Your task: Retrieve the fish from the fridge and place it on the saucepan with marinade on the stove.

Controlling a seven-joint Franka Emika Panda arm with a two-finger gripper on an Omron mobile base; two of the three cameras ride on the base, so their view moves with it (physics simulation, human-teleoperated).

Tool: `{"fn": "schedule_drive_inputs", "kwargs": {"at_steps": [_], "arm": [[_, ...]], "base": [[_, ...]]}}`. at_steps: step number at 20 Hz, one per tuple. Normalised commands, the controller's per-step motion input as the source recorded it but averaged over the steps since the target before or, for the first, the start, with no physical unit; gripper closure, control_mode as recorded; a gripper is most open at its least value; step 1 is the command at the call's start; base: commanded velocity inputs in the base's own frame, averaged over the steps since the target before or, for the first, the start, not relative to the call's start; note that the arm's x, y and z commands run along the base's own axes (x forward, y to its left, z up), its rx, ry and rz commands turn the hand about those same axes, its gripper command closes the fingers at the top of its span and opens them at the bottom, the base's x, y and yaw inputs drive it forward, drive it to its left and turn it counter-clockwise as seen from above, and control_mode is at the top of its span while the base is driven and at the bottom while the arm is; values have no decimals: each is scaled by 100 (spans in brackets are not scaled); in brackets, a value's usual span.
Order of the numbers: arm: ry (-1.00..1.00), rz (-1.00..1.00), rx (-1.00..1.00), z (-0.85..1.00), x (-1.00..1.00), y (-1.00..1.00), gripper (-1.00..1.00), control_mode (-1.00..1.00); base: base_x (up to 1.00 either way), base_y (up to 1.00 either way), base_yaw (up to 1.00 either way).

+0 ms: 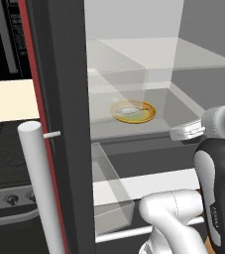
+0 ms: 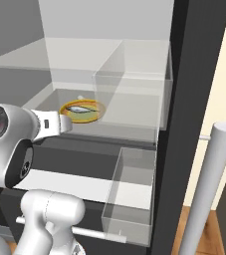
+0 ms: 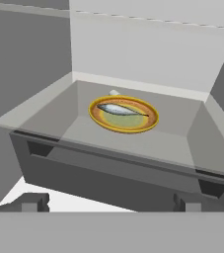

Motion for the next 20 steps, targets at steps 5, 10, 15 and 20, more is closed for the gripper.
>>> {"fn": "schedule_drive_inputs", "kwargs": {"at_steps": [5,10,15,20], "arm": [[0,0,0,0,0,0,-100,100],[0,0,0,0,0,0,-100,100],[0,-1,0,0,15,3,-100,-100],[5,0,0,0,34,5,-100,-100]], "base": [[81,4,0],[35,9,-1],[19,7,-2],[0,0,0]]}}
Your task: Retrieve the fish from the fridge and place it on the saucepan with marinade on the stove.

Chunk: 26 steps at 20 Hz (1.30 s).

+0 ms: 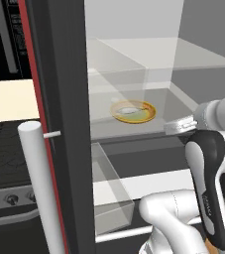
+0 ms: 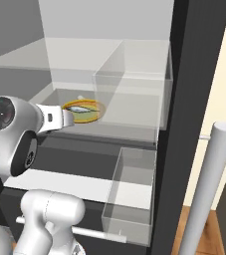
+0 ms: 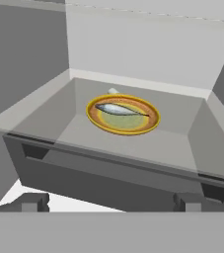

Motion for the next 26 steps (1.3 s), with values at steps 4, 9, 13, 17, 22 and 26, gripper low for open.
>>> {"fn": "schedule_drive_inputs", "kwargs": {"at_steps": [4,9,13,17,22,26], "arm": [[0,0,0,-1,19,15,-100,-100],[-1,0,0,-5,20,12,-100,-100],[0,2,0,0,34,3,-100,-100],[0,7,0,-1,35,0,-100,-100],[0,10,0,-12,29,0,-100,-100],[0,9,0,-15,26,0,-100,-100]], "base": [[0,0,0],[0,0,0],[0,0,0],[0,0,0],[0,0,0],[0,0,0]]}}
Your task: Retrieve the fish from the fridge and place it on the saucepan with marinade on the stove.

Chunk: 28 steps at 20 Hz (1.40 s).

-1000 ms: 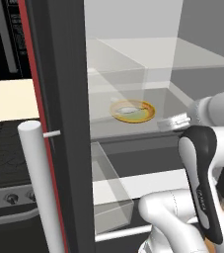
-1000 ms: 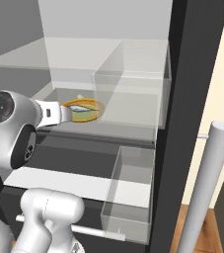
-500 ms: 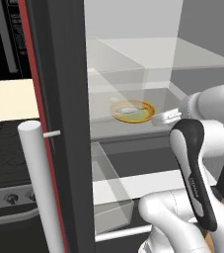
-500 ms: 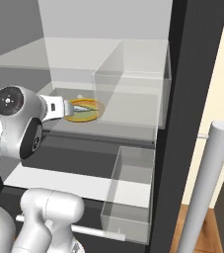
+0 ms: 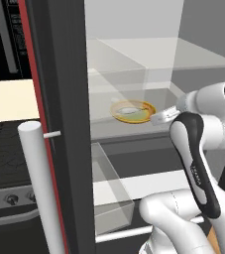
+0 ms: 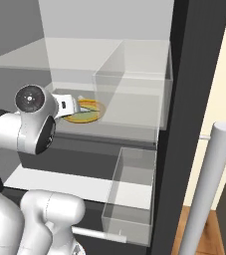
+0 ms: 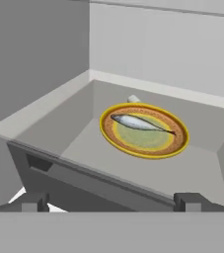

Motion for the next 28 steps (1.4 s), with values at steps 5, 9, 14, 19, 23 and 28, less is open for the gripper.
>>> {"fn": "schedule_drive_inputs", "kwargs": {"at_steps": [5,9,14,19,23,28], "arm": [[0,6,0,-18,30,0,-100,-100],[0,3,0,-17,30,2,-100,-100],[0,4,0,-17,26,1,-100,-100],[0,7,0,-9,21,0,-100,-100],[0,10,0,-2,9,0,-100,-100],[0,11,0,-1,7,0,-100,-100]], "base": [[0,0,0],[0,0,0],[0,0,0],[0,0,0],[0,0,0],[0,0,0]]}}
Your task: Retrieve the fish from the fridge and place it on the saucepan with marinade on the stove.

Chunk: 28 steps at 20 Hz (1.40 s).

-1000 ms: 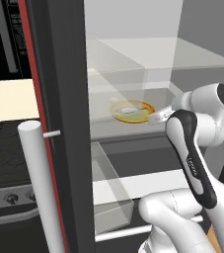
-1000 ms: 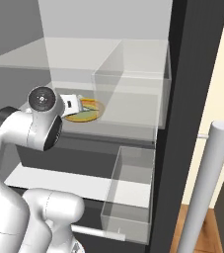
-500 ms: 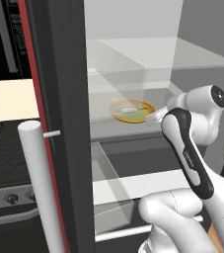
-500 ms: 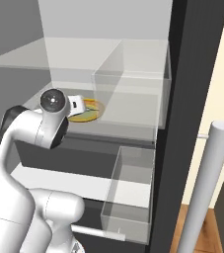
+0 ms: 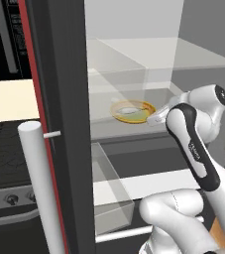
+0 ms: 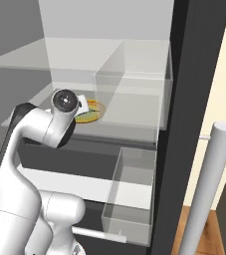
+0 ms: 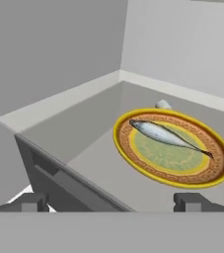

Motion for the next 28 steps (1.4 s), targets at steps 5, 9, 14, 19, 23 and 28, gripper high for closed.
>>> {"fn": "schedule_drive_inputs", "kwargs": {"at_steps": [5,9,14,19,23,28], "arm": [[0,8,0,-6,15,3,-100,-100],[0,8,0,-8,16,5,-100,-100],[-1,8,0,-12,11,2,-100,-100],[-4,7,0,-4,4,0,-100,-100],[-7,5,0,-1,3,0,-100,-100],[-3,4,0,0,2,4,-100,-100]], "base": [[0,0,0],[0,0,0],[0,0,0],[0,0,0],[0,0,0],[0,0,0]]}}
